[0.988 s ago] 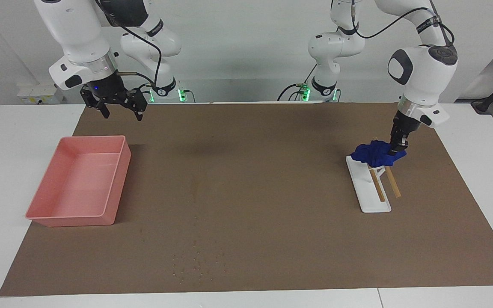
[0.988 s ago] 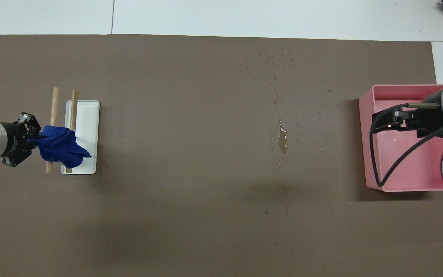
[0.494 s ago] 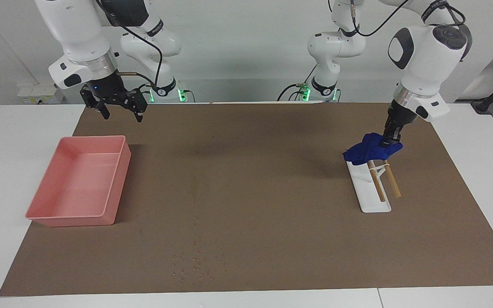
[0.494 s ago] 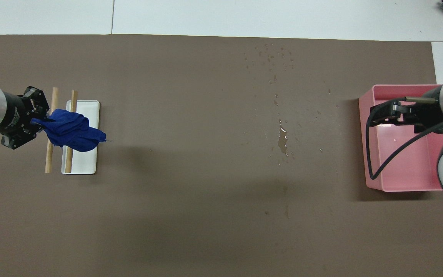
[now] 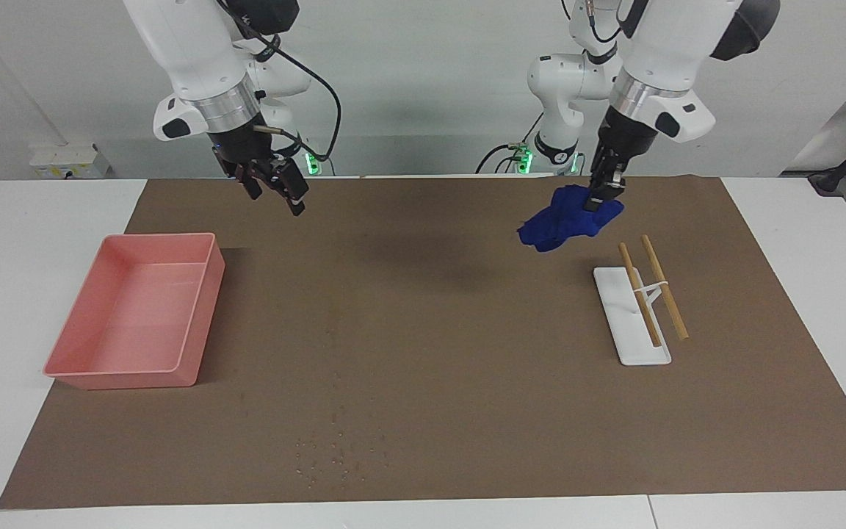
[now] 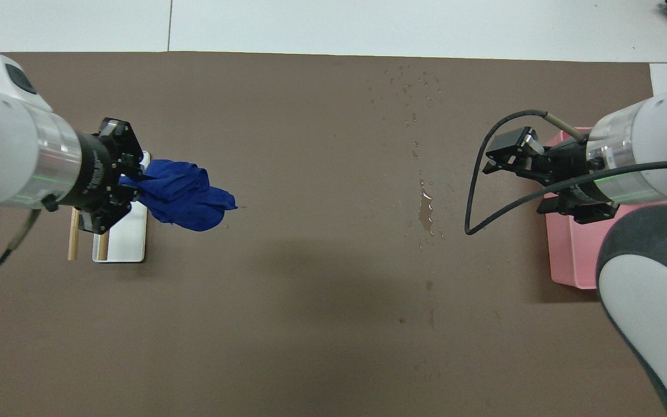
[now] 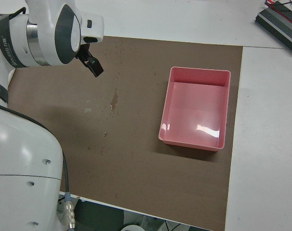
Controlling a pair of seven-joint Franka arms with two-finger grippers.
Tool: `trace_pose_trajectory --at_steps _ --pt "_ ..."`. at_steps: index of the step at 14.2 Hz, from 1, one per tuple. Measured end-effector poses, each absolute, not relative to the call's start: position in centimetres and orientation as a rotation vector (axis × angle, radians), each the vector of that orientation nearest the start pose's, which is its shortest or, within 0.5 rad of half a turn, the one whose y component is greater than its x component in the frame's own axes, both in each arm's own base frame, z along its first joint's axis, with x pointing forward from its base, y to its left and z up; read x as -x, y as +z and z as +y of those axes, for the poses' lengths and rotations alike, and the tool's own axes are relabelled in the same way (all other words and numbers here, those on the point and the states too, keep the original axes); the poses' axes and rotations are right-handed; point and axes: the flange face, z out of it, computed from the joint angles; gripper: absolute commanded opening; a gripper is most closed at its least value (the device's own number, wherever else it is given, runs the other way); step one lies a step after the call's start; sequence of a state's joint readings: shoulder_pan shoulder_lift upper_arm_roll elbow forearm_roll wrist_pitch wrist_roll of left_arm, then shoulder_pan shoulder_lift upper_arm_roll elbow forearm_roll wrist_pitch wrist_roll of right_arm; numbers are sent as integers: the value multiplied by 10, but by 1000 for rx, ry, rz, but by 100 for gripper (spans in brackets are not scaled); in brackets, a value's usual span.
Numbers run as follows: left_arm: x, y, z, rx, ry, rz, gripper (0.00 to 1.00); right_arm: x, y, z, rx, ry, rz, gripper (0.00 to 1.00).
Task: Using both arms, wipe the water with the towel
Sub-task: 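Lift the cloth with the left gripper while the right gripper reaches toward it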
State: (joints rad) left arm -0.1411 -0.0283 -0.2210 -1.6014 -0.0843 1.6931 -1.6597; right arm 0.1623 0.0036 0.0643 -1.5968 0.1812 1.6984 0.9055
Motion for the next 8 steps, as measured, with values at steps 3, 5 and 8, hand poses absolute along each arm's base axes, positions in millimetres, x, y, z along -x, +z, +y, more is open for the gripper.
trace_pose_trajectory --at_steps 3,5,8 --pt "-496 649 -273 2574 0 -2141 0 -549 623 177 2540 122 1265 93" --pt "-480 658 -313 2561 4 -2259 0 -550 622 201 2415 146 1413 91" --pt "-463 670 -356 2443 56 -2559 0 -549 618 226 2257 234 1581 91"
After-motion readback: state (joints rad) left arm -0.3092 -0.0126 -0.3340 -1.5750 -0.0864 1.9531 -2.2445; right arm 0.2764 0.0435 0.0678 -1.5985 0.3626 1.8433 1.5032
